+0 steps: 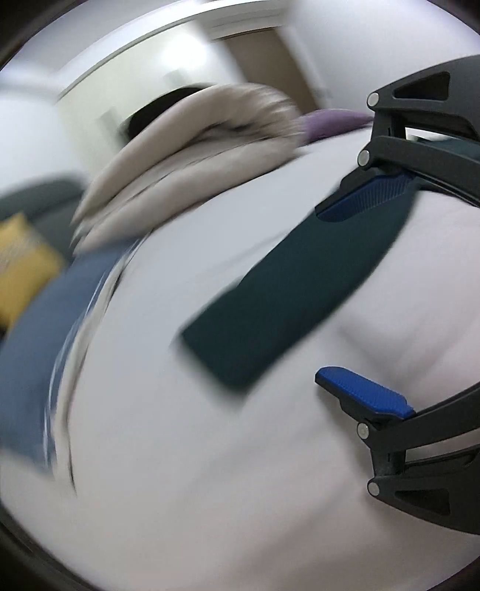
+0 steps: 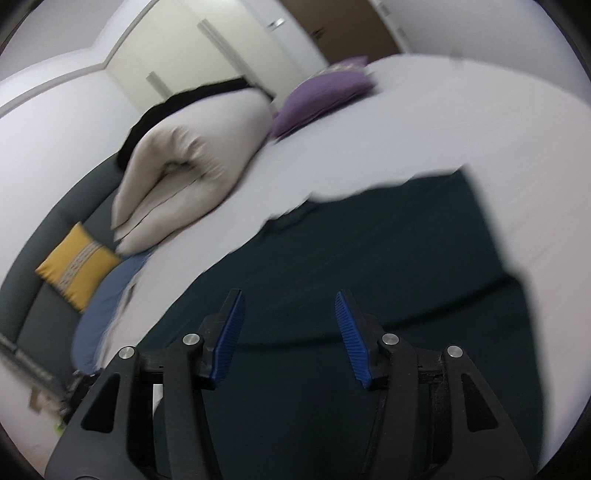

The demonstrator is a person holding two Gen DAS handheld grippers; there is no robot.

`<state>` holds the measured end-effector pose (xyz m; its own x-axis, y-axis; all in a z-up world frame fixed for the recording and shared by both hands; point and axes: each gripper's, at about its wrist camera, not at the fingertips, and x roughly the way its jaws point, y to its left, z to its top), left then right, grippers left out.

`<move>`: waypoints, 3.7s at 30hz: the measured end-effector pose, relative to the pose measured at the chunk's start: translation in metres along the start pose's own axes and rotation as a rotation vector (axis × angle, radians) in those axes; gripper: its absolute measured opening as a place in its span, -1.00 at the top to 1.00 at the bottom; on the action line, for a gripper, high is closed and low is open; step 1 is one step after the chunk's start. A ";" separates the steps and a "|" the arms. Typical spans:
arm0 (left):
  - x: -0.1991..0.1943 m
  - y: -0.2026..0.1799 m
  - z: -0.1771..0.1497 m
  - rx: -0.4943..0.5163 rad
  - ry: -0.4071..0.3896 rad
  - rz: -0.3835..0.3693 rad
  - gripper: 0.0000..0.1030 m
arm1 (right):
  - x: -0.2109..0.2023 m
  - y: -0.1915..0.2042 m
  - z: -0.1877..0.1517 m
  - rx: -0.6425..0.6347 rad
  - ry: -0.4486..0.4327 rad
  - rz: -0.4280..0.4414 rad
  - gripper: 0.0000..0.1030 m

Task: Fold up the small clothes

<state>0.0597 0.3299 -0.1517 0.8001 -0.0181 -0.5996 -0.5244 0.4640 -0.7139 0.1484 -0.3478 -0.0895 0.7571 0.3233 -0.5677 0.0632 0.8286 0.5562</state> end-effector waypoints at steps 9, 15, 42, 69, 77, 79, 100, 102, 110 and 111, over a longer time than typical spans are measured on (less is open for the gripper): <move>0.042 0.008 0.038 -0.106 -0.001 -0.010 0.24 | 0.012 0.052 -0.053 -0.031 0.075 0.057 0.04; 0.040 -0.058 0.031 0.110 0.025 -0.009 0.84 | -0.009 0.051 -0.062 -0.032 0.058 0.055 0.04; 0.014 -0.228 -0.270 0.979 0.269 -0.214 -0.69 | -0.009 -0.017 -0.051 0.096 0.126 0.048 -0.46; 0.080 -0.208 -0.151 0.759 0.227 -0.059 -0.52 | 0.046 0.017 0.025 -0.219 0.150 -0.190 0.87; 0.142 -0.245 -0.175 0.871 0.300 0.057 -0.31 | 0.073 -0.049 0.002 -0.098 0.222 -0.172 0.86; 0.156 -0.251 -0.178 0.888 0.301 0.090 -0.31 | 0.073 -0.054 0.006 -0.071 0.220 -0.147 0.86; 0.145 -0.270 -0.192 1.100 0.146 0.111 0.41 | 0.075 -0.070 0.000 0.037 0.212 -0.083 0.77; 0.133 -0.267 -0.208 1.182 0.131 0.117 0.37 | 0.066 -0.065 -0.001 0.024 0.201 -0.083 0.76; 0.142 -0.247 -0.203 1.174 0.210 0.178 -0.02 | 0.062 -0.082 -0.007 0.059 0.203 -0.100 0.79; 0.132 -0.245 -0.198 1.161 0.214 0.167 -0.02 | 0.055 -0.081 -0.007 0.068 0.198 -0.118 0.71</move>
<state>0.2360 0.0385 -0.1278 0.6242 0.0227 -0.7810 0.0472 0.9967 0.0666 0.1803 -0.3939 -0.1700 0.5997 0.3147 -0.7357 0.1926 0.8356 0.5144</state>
